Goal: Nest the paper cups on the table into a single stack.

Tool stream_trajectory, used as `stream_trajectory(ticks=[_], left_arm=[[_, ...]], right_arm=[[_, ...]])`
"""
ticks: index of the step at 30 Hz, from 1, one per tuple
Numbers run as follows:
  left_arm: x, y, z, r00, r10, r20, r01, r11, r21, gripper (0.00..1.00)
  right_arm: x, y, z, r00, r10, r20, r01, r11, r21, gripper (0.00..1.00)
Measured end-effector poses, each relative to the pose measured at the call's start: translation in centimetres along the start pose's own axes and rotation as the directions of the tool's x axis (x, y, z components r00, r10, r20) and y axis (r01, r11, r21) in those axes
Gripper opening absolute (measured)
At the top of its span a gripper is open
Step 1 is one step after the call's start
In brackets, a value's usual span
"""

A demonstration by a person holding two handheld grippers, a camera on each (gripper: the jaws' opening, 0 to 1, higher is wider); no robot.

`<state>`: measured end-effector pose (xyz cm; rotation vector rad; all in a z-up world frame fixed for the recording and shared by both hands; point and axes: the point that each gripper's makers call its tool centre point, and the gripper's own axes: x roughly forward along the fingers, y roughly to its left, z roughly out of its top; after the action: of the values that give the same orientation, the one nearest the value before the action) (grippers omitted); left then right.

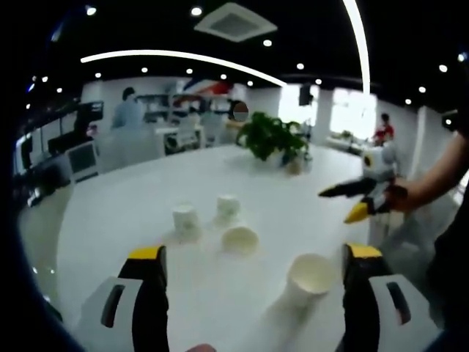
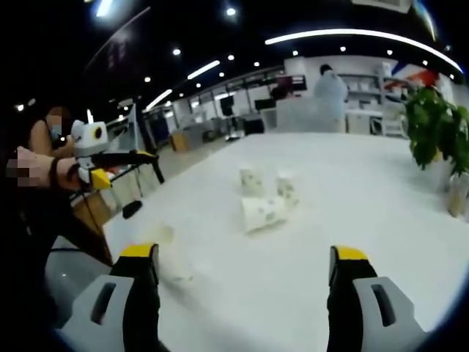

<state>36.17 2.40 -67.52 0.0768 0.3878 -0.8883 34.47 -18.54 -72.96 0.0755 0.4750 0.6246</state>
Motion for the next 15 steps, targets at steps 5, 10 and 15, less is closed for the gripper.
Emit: stream_trajectory(ticks=[5,10,15], left_arm=[[0.3,0.0,-0.2,1.0,0.005,0.001,-0.005,1.0,-0.013,1.0],[0.4,-0.3,-0.6,1.0,0.006,0.004,-0.006,1.0,-0.025,1.0],[0.5,-0.8,-1.1,1.0,0.005,-0.001,-0.005,1.0,-0.029,1.0]], right_arm=[[1.1,-0.3,0.8,1.0,0.015,-0.021,-0.015,0.999,-0.029,0.93],[2.8,-1.0,1.6,0.999,0.018,-0.046,-0.021,0.998,-0.062,0.9],[4.7,-1.1,2.4,0.998,0.017,-0.058,-0.023,0.994,-0.104,0.88]])
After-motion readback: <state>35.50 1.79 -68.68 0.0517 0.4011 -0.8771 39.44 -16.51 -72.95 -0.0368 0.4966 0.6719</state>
